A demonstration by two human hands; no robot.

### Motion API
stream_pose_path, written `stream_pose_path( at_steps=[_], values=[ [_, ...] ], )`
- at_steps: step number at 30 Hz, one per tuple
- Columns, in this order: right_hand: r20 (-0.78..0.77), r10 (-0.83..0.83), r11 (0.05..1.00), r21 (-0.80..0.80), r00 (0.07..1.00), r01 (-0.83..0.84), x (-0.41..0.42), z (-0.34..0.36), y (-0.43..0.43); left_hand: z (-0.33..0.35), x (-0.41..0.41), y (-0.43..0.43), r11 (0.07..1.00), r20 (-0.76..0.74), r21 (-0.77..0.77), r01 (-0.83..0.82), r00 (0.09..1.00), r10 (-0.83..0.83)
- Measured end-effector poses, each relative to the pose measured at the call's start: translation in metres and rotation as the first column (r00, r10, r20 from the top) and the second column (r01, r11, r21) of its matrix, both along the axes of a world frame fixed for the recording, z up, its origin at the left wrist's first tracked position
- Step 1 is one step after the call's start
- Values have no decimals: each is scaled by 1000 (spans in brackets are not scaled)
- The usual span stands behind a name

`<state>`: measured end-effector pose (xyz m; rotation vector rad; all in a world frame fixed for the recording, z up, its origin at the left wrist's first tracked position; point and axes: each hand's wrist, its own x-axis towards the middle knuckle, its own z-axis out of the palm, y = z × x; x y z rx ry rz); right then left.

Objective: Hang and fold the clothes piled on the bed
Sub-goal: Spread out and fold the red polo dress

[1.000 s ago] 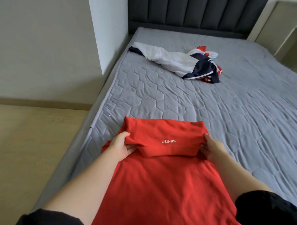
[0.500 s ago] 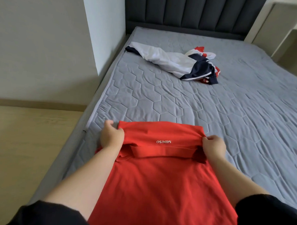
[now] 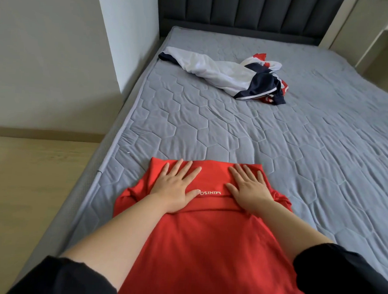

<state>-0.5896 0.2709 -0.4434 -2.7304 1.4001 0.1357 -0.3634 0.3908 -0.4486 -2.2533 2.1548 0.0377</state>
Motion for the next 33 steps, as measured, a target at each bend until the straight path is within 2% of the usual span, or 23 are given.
stream_pose_path(
  at_steps=[3,7,10,14,18,21,24,27,29,33],
  values=[
    [7,-88,996,19,996,88,-14,-6,-7,-2,5,-1,997,-34,-19,-76,997,75],
    [-2,-110,993,39,994,110,-15,-6,-7,-3,17,4,977,-63,41,-209,975,211],
    [-32,-69,996,62,997,71,-7,8,-18,4,21,1,971,-38,98,-216,975,220],
    [-56,-10,983,182,998,20,14,41,-36,28,34,-10,959,-101,210,-190,972,214],
    [-286,70,995,90,956,-46,27,65,-45,58,53,-21,935,-93,258,-243,957,274],
    [-312,19,998,-54,950,-38,30,77,-48,76,57,-31,933,-120,278,-229,955,270],
    [-261,-35,970,-240,965,-30,28,88,-48,93,54,-40,933,4,144,-331,943,334],
    [-104,-83,905,-425,991,31,26,110,-51,111,53,-48,913,28,-92,-398,915,402],
    [26,-72,864,-498,997,76,26,127,-53,123,54,-50,895,49,-252,-369,918,392],
    [121,5,849,-526,993,60,17,140,-38,132,47,-28,899,92,-378,-221,957,274]
  ],
)
